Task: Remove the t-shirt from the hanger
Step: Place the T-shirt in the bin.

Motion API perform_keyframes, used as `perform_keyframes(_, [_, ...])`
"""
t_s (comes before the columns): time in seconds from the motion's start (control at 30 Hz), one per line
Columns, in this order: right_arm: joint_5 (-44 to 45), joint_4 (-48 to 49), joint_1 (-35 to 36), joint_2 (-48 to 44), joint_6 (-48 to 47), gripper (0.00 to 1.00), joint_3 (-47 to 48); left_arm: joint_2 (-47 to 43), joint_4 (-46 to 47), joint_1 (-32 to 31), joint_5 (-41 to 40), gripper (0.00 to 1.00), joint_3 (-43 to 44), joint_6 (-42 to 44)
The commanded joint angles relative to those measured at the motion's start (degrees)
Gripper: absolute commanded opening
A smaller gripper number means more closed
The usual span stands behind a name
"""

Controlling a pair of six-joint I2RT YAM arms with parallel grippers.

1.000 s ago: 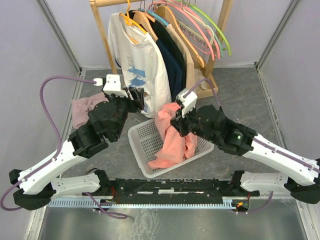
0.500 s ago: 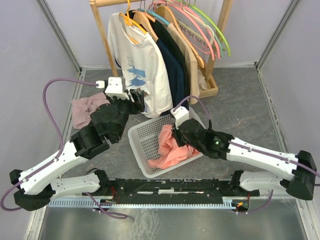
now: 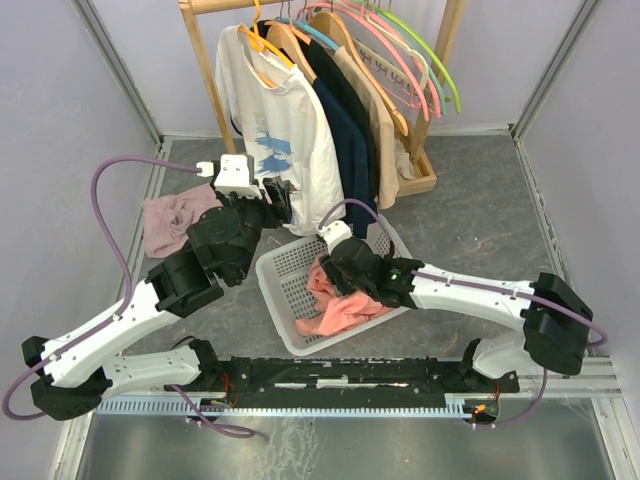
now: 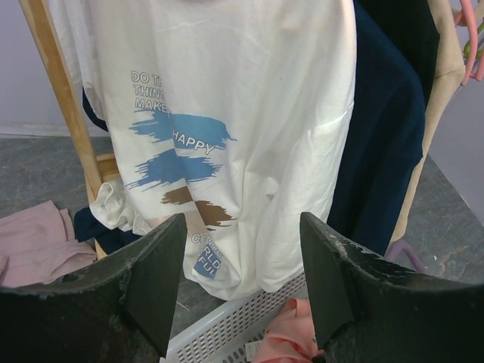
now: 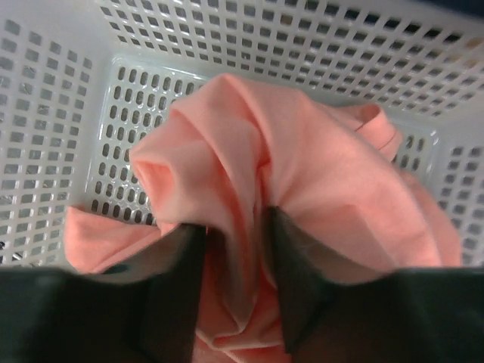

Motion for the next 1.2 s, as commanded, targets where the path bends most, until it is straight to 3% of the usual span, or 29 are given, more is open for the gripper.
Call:
perform_keyframes(0.0, [1.4,0.1,-0.1,-5.9,-2.8,0.58,6.3,0.1,4.2,0.1,-1.4,0.68,1.0,0.0])
perform_keyframes(0.17, [5.4,-6.9,-0.1,-11.6,-7.2,0.7,14.8,0.9,4.4,0.1,-1.3,0.68,1.4,0.1])
perform_keyframes(0.47, [12.5,-5.5,-3.9,-17.8,-16.8,0.76,26.6,2.8,4.2,0.1,1.4,0.81,2.3,-0.3])
perform_keyframes(0.73, [-3.8,-9.5,-20.5,-6.9,-21.0,0.74,48.6,5.0,3.8,0.1,4.0,0.85,3.3,-1.2])
perform_keyframes(0.97, [-16.1,-13.2,-28.4,5.9,-20.0,0.71,68.3,5.8,4.5,0.1,5.2,0.85,2.9,-1.3])
perform_keyframes(1.17, [-22.6,-14.5,-33.6,15.6,-17.1,0.69,79.3,6.5,5.4,0.1,6.2,0.86,2.5,-1.0])
